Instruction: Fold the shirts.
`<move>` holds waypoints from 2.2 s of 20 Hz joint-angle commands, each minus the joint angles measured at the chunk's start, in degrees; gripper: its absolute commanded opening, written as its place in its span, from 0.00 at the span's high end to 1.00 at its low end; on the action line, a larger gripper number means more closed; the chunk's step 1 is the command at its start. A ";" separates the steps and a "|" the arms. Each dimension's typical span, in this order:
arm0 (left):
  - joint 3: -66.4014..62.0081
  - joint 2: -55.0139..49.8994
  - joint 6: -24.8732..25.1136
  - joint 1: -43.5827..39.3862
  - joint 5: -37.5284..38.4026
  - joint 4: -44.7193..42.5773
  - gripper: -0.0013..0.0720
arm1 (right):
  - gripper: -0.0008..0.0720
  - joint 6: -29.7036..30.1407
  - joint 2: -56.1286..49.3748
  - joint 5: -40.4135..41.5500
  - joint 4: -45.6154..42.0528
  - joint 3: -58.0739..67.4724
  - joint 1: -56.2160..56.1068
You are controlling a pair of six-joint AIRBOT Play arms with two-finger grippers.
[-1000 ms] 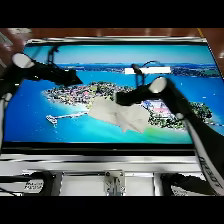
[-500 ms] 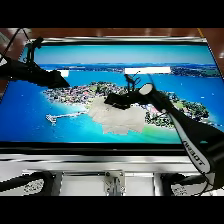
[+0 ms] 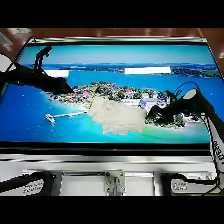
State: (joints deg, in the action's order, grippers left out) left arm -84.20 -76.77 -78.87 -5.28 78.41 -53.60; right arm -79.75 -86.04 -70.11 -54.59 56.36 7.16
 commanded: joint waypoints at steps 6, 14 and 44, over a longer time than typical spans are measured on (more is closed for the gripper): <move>0.22 0.04 -2.03 -0.11 0.02 0.04 0.93 | 0.32 14.88 -7.45 13.81 25.86 -6.67 -8.17; 0.22 0.00 -3.54 -1.68 -3.56 0.22 0.93 | 0.90 9.42 -0.83 -1.29 16.87 23.41 -7.63; 0.20 0.04 -10.60 -19.47 -6.62 0.24 0.93 | 0.89 -13.11 12.83 0.63 -11.87 -7.37 71.23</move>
State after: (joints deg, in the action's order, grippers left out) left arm -83.99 -76.77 -89.41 -24.36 72.44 -53.36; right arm -88.82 -77.78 -74.17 -67.90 56.38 77.28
